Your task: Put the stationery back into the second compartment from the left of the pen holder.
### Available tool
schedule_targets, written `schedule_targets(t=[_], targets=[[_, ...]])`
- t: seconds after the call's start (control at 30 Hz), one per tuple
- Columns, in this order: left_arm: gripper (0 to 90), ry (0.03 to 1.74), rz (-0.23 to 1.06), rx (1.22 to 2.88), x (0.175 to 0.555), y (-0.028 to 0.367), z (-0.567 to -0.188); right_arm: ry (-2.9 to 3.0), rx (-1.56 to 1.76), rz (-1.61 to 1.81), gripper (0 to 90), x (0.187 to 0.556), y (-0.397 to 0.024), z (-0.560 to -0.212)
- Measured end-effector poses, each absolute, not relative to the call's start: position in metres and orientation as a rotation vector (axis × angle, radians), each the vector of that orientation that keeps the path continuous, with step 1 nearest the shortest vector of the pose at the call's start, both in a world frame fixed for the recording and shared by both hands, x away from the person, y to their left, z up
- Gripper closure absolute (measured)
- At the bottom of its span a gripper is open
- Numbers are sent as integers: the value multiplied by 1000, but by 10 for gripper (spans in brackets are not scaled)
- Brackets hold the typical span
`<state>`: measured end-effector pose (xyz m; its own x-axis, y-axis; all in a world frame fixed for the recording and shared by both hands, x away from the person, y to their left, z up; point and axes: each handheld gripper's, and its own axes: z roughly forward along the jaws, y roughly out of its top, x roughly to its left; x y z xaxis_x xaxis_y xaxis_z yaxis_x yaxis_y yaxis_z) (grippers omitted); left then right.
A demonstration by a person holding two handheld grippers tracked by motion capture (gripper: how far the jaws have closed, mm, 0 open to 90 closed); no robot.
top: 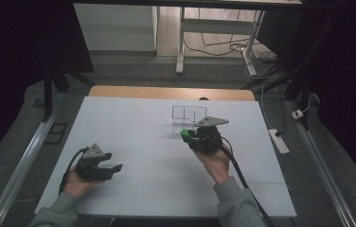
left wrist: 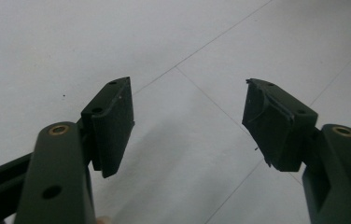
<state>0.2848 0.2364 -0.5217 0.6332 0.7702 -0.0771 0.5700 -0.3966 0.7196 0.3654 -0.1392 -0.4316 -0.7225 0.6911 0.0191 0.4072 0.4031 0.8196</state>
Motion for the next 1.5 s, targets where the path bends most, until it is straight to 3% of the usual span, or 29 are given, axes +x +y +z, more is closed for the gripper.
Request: schedule_targets(t=[1.5], targets=[[333, 1039, 339, 2129, 287, 235, -523, 2154, 945, 1437, 665, 399, -155, -406]])
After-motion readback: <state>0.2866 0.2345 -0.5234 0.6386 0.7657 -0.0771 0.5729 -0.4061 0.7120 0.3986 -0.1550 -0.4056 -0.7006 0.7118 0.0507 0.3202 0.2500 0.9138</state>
